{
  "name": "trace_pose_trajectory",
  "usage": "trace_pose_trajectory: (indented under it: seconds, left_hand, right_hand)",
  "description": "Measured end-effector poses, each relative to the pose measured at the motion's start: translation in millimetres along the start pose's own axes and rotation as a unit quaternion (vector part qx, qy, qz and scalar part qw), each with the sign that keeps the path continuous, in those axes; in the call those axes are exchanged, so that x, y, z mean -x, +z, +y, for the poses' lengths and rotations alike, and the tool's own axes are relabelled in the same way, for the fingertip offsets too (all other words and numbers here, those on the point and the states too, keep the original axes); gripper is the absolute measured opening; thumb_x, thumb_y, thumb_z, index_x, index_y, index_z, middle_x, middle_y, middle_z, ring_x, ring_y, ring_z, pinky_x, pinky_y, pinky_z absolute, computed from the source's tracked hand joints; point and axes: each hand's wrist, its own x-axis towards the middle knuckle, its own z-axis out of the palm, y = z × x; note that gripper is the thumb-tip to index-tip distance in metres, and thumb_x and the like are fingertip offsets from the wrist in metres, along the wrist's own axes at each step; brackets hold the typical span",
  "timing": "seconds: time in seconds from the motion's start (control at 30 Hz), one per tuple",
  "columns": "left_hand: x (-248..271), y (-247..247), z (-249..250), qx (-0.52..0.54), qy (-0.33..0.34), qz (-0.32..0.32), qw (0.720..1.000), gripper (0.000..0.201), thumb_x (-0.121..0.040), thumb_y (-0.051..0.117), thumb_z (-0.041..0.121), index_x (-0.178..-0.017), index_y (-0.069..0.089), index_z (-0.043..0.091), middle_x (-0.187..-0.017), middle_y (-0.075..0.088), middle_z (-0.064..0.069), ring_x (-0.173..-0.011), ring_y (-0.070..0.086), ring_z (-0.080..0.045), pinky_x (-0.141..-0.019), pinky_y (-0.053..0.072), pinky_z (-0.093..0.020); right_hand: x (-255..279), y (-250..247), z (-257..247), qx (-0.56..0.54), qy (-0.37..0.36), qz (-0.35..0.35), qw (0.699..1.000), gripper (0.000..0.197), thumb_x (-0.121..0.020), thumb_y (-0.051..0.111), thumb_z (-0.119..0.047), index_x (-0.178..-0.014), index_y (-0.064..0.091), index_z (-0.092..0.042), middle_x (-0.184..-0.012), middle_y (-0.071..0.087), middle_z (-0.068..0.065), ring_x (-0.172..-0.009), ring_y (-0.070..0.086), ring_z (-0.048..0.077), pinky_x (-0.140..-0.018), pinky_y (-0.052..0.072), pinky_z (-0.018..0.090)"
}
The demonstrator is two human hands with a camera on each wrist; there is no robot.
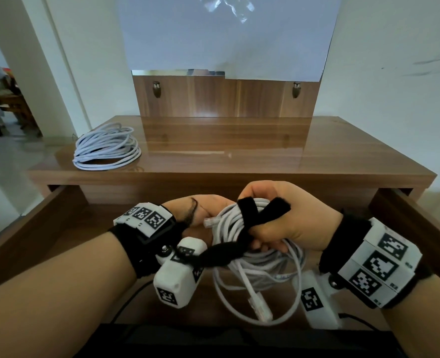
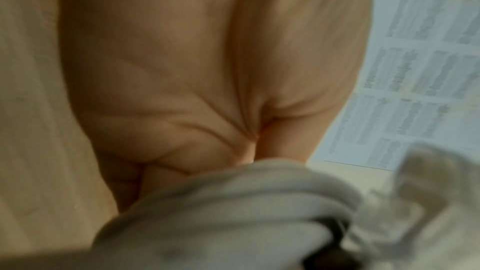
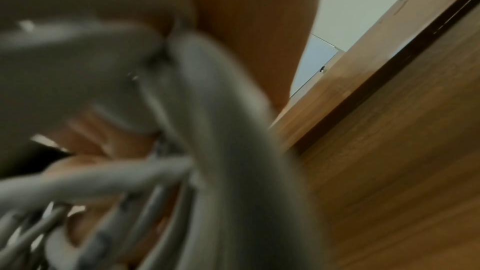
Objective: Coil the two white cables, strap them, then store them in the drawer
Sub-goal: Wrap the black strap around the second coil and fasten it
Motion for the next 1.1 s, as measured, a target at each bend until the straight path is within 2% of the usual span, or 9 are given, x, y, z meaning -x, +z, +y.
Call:
trace_pose_trajectory:
  seconds: [0.07,0.27,0.43,0.53,0.63,0.8,0.9,1.0,1.1]
  left_hand:
    - [-2,1,-6,0.027,0.003,-0.095,0.995,0.037,-0.077,0.077,0.022,-0.108,0.073,0.002,-0.103,0.074,-0.012,-0.096,0.071,-0.021,-0.091,0.055,-0.035]
    - [1,2,-1,0.046,0.019,-0.167,0.985,0.030,-0.084,0.056,-0.007,-0.113,0.065,-0.005,-0.098,0.074,-0.015,-0.087,0.073,-0.022,-0.079,0.059,-0.032]
    - [7,4,8,-0.021,0.026,-0.178,0.984,0.036,-0.085,0.046,-0.001,-0.094,0.077,0.015,-0.085,0.076,0.001,-0.076,0.071,-0.009,-0.074,0.056,-0.023]
    - [6,5,10,-0.001,0.052,-0.116,0.992,0.022,-0.082,0.055,0.008,-0.098,0.069,0.003,-0.082,0.070,-0.009,-0.071,0.069,-0.016,-0.071,0.055,-0.029]
    - [4,4,15,0.037,0.086,-0.033,0.995,0.014,-0.077,0.066,0.020,-0.072,0.063,0.007,-0.068,0.037,-0.009,-0.058,0.051,-0.018,-0.063,0.046,-0.031]
    - [15,3,25,-0.063,0.141,0.098,0.983,0.037,-0.098,0.052,0.021,-0.064,0.043,0.011,-0.051,0.032,-0.001,-0.045,0.036,-0.014,-0.051,0.041,-0.022]
    - [20,7,34,-0.216,0.187,0.231,0.930,0.038,-0.098,0.058,0.023,-0.063,0.050,0.008,-0.047,0.031,0.001,-0.039,0.029,-0.013,-0.045,0.034,-0.022]
    - [19,23,38,-0.419,0.242,0.323,0.813,0.039,-0.098,0.057,0.029,-0.065,0.055,0.008,-0.050,0.038,0.002,-0.043,0.037,-0.011,-0.049,0.031,-0.024]
    - [16,39,35,-0.474,0.279,0.310,0.776,0.035,-0.101,0.049,0.021,-0.068,0.055,0.008,-0.060,0.045,0.003,-0.056,0.044,-0.011,-0.054,0.031,-0.020]
  right_hand:
    - [1,1,1,0.010,0.010,-0.008,1.000,0.030,-0.076,0.069,0.011,-0.100,0.055,0.000,-0.074,0.067,0.017,-0.047,0.060,0.015,-0.042,0.048,0.023]
    - [-3,4,2,0.076,-0.002,0.008,0.997,0.031,-0.071,0.077,0.006,-0.093,0.058,-0.006,-0.074,0.065,0.007,-0.056,0.061,0.014,-0.050,0.049,0.025]
    - [-2,1,4,0.036,0.002,-0.012,0.999,0.030,-0.075,0.075,0.005,-0.095,0.053,0.000,-0.071,0.062,0.019,-0.043,0.053,0.020,-0.042,0.046,0.027]
    - [-2,-5,6,-0.044,-0.005,-0.027,0.999,0.027,-0.077,0.070,0.009,-0.095,0.050,0.003,-0.063,0.054,0.025,-0.037,0.048,0.018,-0.042,0.045,0.027]
    - [-2,-7,8,-0.095,0.025,-0.072,0.993,0.027,-0.078,0.068,0.007,-0.098,0.050,0.003,-0.050,0.047,0.013,-0.034,0.044,0.015,-0.038,0.041,0.023]
    - [-3,-6,11,-0.156,0.065,-0.112,0.979,0.025,-0.081,0.066,-0.003,-0.097,0.050,0.005,-0.050,0.042,0.008,-0.034,0.038,0.014,-0.039,0.029,0.027]
    - [-5,-6,15,-0.142,0.111,-0.084,0.980,0.017,-0.084,0.066,-0.018,-0.085,0.055,-0.005,-0.050,0.037,0.005,-0.036,0.034,0.013,-0.042,0.027,0.027]
    - [-9,-5,16,-0.133,0.152,-0.013,0.979,0.024,-0.086,0.065,-0.029,-0.066,0.064,-0.016,-0.054,0.033,0.003,-0.039,0.030,0.012,-0.038,0.030,0.021]
    - [-11,-10,19,-0.215,0.189,0.049,0.957,0.033,-0.081,0.064,-0.036,-0.089,0.060,-0.004,-0.052,0.038,0.002,-0.038,0.032,0.011,-0.036,0.031,0.019]
